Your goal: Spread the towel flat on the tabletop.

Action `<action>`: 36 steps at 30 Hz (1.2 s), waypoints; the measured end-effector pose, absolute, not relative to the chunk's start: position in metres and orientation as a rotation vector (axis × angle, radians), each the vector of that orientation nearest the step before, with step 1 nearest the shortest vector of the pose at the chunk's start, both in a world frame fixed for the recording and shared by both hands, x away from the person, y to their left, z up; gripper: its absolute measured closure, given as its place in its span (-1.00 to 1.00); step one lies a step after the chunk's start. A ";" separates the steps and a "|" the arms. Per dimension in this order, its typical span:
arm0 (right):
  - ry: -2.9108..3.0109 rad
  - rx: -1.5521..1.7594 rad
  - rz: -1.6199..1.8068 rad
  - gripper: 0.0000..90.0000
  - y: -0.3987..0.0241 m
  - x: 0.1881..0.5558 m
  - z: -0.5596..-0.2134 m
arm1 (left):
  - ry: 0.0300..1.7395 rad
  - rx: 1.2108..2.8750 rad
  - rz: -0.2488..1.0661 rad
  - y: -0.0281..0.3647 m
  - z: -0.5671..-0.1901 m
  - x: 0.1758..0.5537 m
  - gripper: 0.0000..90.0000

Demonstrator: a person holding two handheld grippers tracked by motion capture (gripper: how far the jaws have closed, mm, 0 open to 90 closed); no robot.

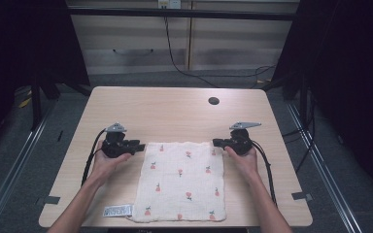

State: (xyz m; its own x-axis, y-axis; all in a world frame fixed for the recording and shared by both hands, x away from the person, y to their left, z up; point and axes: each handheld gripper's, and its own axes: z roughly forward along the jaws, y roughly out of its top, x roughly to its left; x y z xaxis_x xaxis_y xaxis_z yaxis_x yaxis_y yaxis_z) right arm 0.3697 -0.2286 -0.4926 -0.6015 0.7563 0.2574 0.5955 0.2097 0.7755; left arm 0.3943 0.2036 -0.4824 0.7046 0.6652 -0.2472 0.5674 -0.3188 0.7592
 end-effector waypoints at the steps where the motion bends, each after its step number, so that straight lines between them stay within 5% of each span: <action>1: 2.300 1.301 1.339 0.98 -0.229 0.370 -0.493 | 0.948 2.013 0.143 0.203 -0.482 0.398 0.39; 21: 2.305 1.308 1.348 0.98 -0.235 0.369 -0.490 | 0.959 2.120 0.141 0.166 -0.504 0.422 0.46; 30: 2.303 1.318 1.351 0.98 -0.236 0.370 -0.491 | 0.897 2.168 0.172 0.161 -0.504 0.413 0.88; 36: 2.314 1.308 1.363 0.98 -0.237 0.368 -0.487 | 0.910 2.127 0.148 0.169 -0.503 0.410 0.92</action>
State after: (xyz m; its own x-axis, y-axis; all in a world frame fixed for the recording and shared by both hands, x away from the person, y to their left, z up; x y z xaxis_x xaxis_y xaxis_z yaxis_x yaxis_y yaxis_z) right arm 0.3683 -0.2374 -0.4865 -0.6070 0.7446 0.2778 0.6039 0.2049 0.7702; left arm 0.4101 0.1687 -0.5026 0.7344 0.6516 -0.1898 0.5580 -0.4206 0.7153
